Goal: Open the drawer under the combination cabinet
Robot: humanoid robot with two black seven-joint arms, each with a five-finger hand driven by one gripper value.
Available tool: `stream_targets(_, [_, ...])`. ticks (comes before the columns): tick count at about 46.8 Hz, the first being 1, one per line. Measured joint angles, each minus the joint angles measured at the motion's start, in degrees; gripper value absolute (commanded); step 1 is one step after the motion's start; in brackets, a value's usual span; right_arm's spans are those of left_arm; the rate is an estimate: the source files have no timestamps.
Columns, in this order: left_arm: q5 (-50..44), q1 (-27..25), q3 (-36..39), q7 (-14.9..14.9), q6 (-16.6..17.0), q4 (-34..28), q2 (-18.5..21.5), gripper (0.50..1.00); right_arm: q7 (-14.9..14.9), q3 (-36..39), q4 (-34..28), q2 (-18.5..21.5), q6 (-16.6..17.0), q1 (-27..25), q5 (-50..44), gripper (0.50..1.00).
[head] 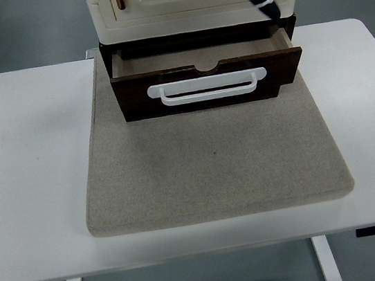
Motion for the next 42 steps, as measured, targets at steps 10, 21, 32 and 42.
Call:
stream_targets(10, [-0.61, 5.89, -18.31, -0.09, 1.46, 7.23, 5.49, 1.0, 0.01, 0.0, 0.0, 0.0, 0.0, -0.01, 0.0, 0.928])
stream_targets(21, [-0.34, 17.01, -39.29, -0.16, 5.81, 13.03, 11.49, 1.0, 0.01, 0.0, 0.0, 0.0, -0.03, 0.01, 0.0, 0.926])
stream_targets(32, [-0.46, 25.64, -49.45, -5.76, 7.8, 23.72, 11.72, 1.0, 0.01, 0.0, 0.0, 0.0, -0.03, 0.0, 0.0, 0.926])
stream_targets(42, [-1.81, 30.21, -49.71, -11.76, 7.98, 37.61, 10.51, 1.0, 0.0, 0.0, 0.0, 0.0, -0.01, 0.0, 0.0, 0.926])
